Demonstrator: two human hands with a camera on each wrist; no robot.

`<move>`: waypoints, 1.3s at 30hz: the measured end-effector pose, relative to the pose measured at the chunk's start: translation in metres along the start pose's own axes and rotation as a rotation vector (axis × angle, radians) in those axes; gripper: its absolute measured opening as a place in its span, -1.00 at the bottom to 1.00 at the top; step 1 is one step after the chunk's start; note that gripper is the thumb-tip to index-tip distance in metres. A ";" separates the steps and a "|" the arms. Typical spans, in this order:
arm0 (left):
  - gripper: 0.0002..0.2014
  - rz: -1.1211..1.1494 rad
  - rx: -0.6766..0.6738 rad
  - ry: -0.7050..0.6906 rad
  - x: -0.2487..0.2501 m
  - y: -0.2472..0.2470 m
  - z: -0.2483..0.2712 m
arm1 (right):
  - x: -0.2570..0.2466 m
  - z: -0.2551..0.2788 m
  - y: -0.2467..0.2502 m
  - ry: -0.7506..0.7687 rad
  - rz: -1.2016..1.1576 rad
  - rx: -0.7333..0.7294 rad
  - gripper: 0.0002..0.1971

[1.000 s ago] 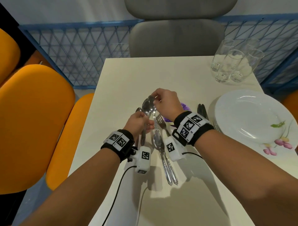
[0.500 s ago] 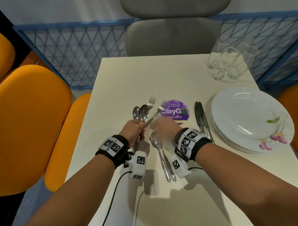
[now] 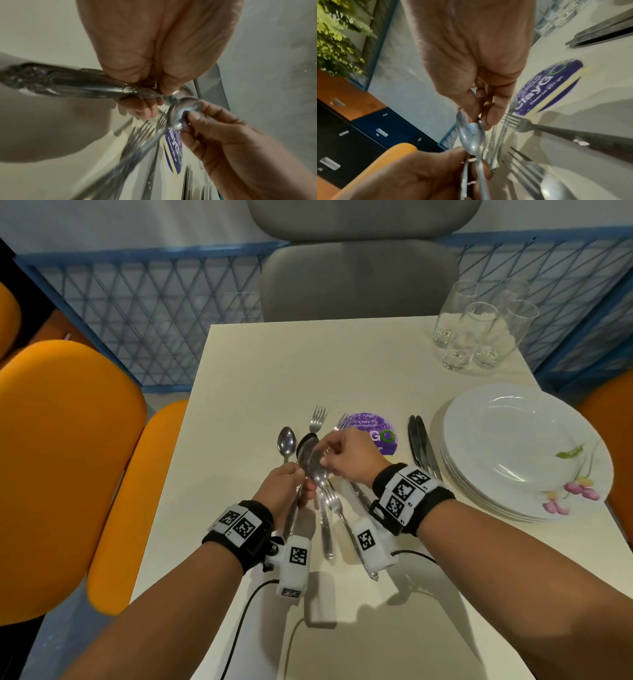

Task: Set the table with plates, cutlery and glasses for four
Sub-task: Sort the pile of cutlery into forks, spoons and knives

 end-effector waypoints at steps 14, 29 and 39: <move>-0.82 0.125 0.092 0.041 0.004 0.035 0.007 | -0.019 -0.057 -0.032 -0.170 0.113 0.135 -0.89; -0.86 0.083 0.192 -0.024 0.020 0.090 -0.007 | -0.034 -0.067 -0.077 -0.372 0.407 -0.046 -0.39; -0.80 0.144 0.202 -0.013 0.016 0.086 -0.015 | -0.032 -0.065 -0.069 -0.389 0.257 -0.019 -0.48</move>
Point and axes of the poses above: each hand's wrist, its own z-axis away from the middle knuckle, its own y-axis out of the back of the hand, x = y × z, the point moved 7 cm from there along -z, towards the middle knuckle, and after that the axes turned 6 degrees about z, right-handed, at the moved point
